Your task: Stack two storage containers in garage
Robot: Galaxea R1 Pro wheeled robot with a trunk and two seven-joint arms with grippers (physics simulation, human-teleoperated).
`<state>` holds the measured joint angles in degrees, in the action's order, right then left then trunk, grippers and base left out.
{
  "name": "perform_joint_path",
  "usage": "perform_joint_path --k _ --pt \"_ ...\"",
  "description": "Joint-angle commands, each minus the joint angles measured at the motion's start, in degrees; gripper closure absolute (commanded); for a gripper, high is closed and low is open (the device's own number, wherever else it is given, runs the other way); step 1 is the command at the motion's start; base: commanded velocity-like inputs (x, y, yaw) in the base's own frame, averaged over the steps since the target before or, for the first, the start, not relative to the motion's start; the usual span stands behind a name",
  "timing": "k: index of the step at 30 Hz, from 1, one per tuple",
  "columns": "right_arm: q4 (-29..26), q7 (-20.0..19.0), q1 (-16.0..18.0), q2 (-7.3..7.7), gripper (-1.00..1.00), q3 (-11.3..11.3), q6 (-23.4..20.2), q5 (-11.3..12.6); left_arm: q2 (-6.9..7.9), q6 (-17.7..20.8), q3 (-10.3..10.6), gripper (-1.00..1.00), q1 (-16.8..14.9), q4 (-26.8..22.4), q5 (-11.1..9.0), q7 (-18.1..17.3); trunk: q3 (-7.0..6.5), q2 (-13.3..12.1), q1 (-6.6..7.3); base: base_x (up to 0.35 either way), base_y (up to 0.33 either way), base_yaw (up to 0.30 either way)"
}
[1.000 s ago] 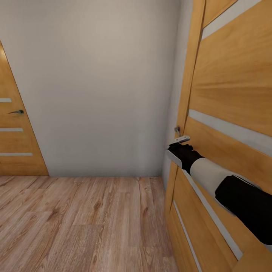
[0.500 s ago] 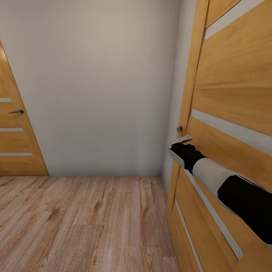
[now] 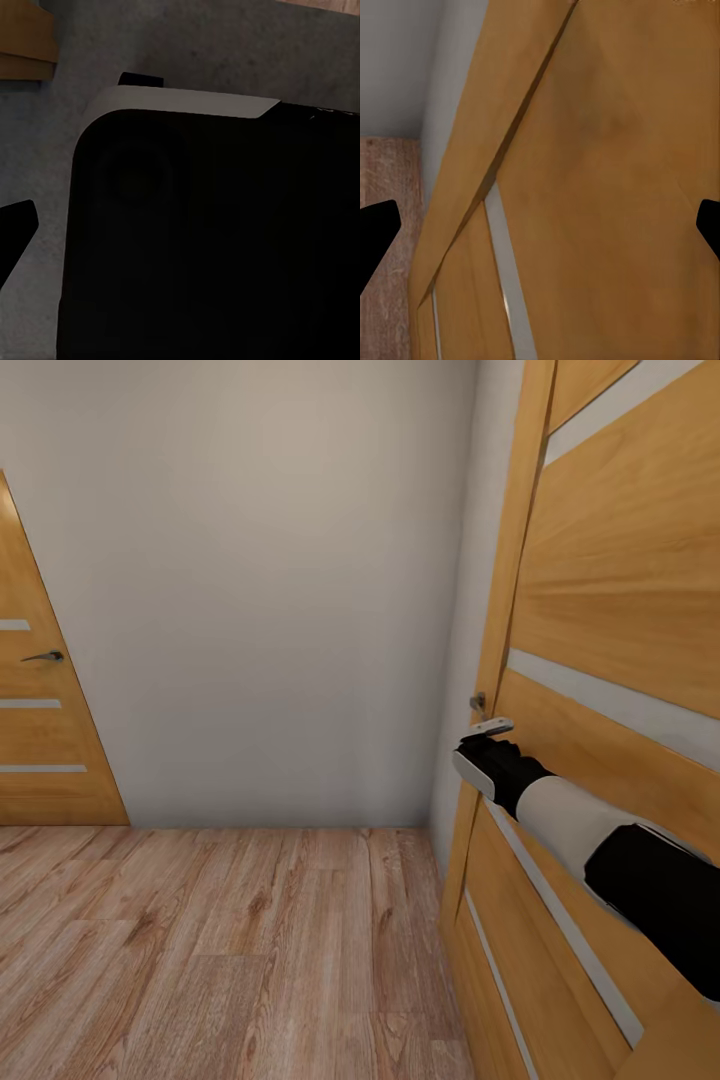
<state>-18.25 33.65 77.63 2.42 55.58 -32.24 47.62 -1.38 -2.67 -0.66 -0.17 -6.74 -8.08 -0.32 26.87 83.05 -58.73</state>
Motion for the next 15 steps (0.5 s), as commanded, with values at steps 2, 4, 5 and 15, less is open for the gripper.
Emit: perform_joint_path --k 2,4,5,15 --pt "2.52 0.50 0.07 0.32 -1.00 0.77 -0.79 -0.69 -0.01 -0.14 -0.04 -1.00 0.00 -0.02 -0.45 -0.03 0.06 0.03 0.00 0.000 0.000 0.000" --pt "2.52 0.47 0.07 0.36 -1.00 0.76 -0.79 -0.69 -0.02 -0.14 -0.04 -1.00 0.00 0.00 -0.45 -0.03 0.06 0.03 0.00 0.000 0.000 0.000" --pt "2.52 0.46 0.07 0.37 -1.00 0.76 -0.79 -0.69 -0.01 -0.14 -0.04 -1.00 0.00 -0.01 -0.45 -0.03 0.06 0.03 0.00 0.000 0.000 0.000" --pt "2.35 0.67 0.07 -5.64 -1.00 0.52 -0.96 -0.94 0.05 -0.14 -0.04 -1.00 0.00 -0.01 -0.45 0.01 0.06 0.03 0.00 0.000 0.000 0.000"
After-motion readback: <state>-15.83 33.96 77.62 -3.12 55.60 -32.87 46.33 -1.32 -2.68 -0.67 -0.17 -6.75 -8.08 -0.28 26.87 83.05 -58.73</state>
